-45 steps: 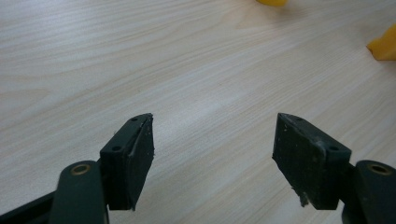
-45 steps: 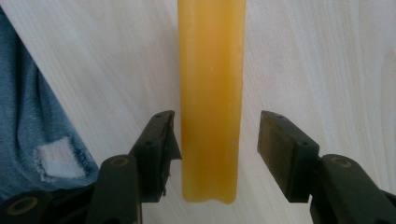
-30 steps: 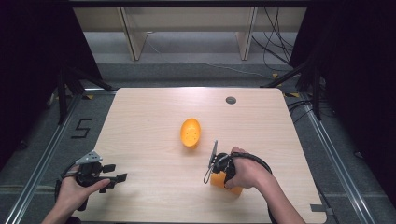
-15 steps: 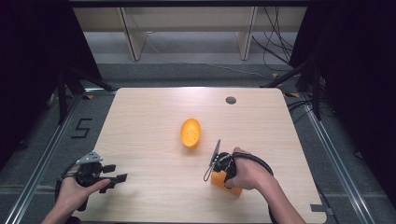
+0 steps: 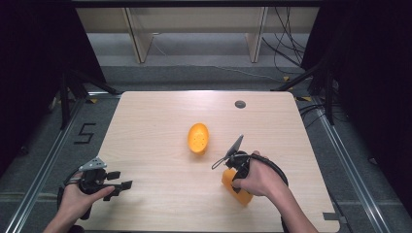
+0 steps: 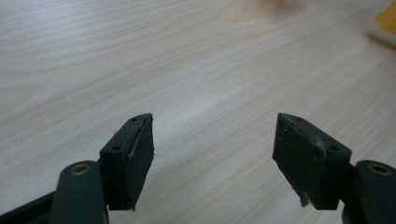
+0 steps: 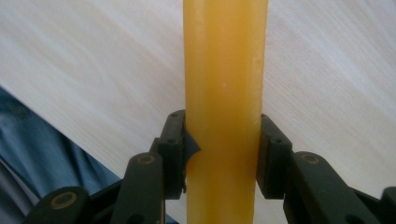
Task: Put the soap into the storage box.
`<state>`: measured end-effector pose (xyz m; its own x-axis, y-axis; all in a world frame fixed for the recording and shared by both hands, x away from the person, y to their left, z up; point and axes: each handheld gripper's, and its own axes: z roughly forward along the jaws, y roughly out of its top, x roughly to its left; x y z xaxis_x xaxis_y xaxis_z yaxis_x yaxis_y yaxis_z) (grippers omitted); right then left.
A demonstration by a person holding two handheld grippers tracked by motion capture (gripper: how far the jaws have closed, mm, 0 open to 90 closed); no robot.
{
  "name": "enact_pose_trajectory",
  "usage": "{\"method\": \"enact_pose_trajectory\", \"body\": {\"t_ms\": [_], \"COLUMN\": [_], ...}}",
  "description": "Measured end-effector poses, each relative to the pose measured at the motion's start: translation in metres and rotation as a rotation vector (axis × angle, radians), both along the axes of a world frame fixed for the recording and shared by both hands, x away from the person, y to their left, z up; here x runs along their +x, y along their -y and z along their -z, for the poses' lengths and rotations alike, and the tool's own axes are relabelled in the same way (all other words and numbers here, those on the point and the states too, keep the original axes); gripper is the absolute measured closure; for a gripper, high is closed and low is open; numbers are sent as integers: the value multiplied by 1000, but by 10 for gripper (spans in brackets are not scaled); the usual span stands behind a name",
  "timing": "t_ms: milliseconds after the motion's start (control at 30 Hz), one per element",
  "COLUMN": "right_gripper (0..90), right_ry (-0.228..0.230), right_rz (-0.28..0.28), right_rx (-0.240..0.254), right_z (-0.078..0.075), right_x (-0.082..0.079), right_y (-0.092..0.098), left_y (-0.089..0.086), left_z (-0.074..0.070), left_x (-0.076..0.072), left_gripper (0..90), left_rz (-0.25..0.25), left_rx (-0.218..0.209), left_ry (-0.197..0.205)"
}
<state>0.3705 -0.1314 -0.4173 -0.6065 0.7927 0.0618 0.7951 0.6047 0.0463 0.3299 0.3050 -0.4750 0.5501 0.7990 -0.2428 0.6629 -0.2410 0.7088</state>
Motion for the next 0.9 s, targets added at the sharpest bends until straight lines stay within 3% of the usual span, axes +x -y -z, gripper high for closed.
{"method": "enact_pose_trajectory", "body": {"t_ms": [33,67,100,133,167,200,233,267,400,500,567,667,733,767,900], "right_gripper": [620,620,620,620,620,620,620,620,620,620,620,620,620,620,620], "right_ry": [16,23,23,13,13,-8,-8,-16,-21,17,-1,12,13,7,22], "right_rz": [20,94,94,179,179,268,268,326,341,354,384,405,388,406,409], "right_rx": [3,29,29,58,58,114,114,131,119,128,138,144,145,147,146], "right_z": [-1,-4,-4,-9,-9,-12,-12,-14,-18,-25,-31,-35,-39,-42,-51], "right_x": [1,1,1,0,0,2,2,5,9,15,19,23,29,32,46], "right_y": [1,-1,-1,-3,-3,-3,-3,-5,-8,-12,-17,-20,-22,-25,-35], "left_y": [0,0,0,0,-1,-1,-1,-1,-1,0,-1,-2,0,0,-2], "left_z": [0,0,0,0,0,0,0,0,0,0,-1,-1,0,0,-1], "left_x": [0,0,0,0,0,1,1,0,0,0,0,1,0,0,0], "left_gripper": [283,283,283,283,283,283,283,283,283,283,284,284,284,284,284], "left_rz": [1,3,2,3,11,12,15,14,8,-2,6,21,8,6,10], "left_rx": [1,1,2,3,14,5,7,6,-2,3,14,16,0,-3,16], "left_ry": [-1,-1,-1,-1,-2,-1,-4,-2,-1,-1,-1,-3,1,2,7]}}
